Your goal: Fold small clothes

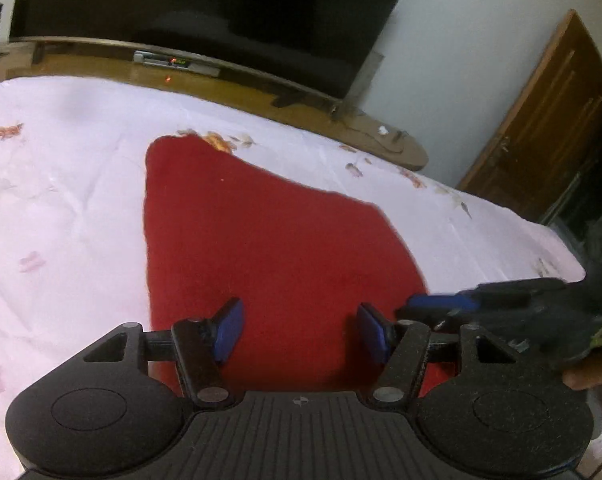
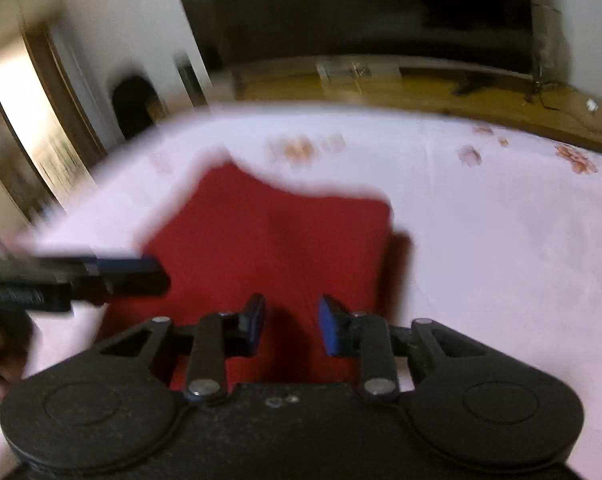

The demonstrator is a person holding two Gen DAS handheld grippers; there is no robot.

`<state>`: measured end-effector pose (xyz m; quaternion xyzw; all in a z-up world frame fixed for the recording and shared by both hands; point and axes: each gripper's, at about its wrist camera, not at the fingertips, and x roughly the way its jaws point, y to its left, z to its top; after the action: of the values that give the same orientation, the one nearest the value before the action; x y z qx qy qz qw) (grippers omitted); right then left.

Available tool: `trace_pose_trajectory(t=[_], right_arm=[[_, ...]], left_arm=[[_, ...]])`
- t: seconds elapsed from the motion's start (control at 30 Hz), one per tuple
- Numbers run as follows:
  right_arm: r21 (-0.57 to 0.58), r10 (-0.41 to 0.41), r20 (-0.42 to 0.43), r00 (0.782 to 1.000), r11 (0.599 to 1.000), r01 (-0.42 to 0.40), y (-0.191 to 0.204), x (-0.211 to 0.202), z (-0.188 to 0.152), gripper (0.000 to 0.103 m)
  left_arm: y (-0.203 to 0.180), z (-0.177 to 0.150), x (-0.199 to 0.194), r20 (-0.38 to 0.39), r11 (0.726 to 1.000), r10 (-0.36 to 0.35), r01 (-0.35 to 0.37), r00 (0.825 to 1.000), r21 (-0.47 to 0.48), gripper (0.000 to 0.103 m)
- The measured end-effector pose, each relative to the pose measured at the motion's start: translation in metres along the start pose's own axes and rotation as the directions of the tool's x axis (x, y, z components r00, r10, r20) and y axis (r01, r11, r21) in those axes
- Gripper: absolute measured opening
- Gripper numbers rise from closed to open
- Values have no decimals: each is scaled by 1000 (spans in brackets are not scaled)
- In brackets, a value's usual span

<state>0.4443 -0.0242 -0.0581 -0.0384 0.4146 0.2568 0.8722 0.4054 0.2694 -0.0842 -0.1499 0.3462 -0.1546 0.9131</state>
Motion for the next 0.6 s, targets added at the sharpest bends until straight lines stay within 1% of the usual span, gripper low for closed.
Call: trace_pose_trajectory(t=[0.03, 0.07, 0.13, 0.17, 0.2, 0.23, 0.27, 0.3, 0.33, 0.4, 0.47, 0.53, 0.57, 0.6], right_arm=[[-27, -30, -14, 999, 999, 30, 0, 11, -5, 24], [-15, -26, 4, 1000, 1000, 26, -2, 10, -8, 24], [24, -20, -6, 1000, 1000, 20, -7, 11, -4, 24], [29, -20, -6, 1000, 999, 20, -8, 7, -8, 24], [35, -24, 0, 1000, 999, 24, -9, 1, -8, 27], [45, -27, 10, 1000, 999, 26, -7, -7, -10, 30], [57, -21, 28, 999, 998, 19, -5, -20, -13, 37], [61, -14, 44, 999, 998, 11, 0, -30, -19, 44], [61, -19, 57, 998, 998, 15, 2, -43, -24, 47], [71, -28, 93, 995, 997, 22, 10, -73, -39, 64], [87, -21, 111, 994, 996, 11, 19, -97, -52, 70], [101, -35, 128, 991, 995, 22, 26, -119, -67, 71], [115, -52, 138, 989, 993, 36, 30, -128, -75, 74], [133, -67, 144, 987, 990, 48, 33, -136, -82, 80]], left_arm=[[-2, -1, -1, 1, 1000, 5, -5, 1000, 3, 62], [-3, 0, -4, -1, 1000, 11, -11, 1000, 7, 62], [-14, -5, -16, 3, 999, 39, -39, 999, 31, 62], [-19, -7, -21, 11, 998, 54, -55, 998, 43, 63], [-26, -10, -30, 21, 996, 72, -73, 997, 59, 64], [-35, -16, -42, 35, 993, 90, -92, 995, 73, 70], [-40, -21, -55, 58, 990, 110, -115, 992, 79, 92], [-48, -23, -66, 86, 986, 140, -146, 986, 74, 103], [-54, -29, -80, 121, 983, 163, -172, 979, 67, 103], [-72, -41, -96, 127, 984, 160, -168, 979, 53, 103], [-83, -55, -118, 135, 983, 178, -184, 975, 29, 103], [-91, -66, -131, 119, 980, 193, -197, 974, 23, 103], [-95, -71, -137, 115, 976, 212, -216, 970, 19, 103], [-99, -77, -146, 117, 974, 222, -225, 968, 17, 103]])
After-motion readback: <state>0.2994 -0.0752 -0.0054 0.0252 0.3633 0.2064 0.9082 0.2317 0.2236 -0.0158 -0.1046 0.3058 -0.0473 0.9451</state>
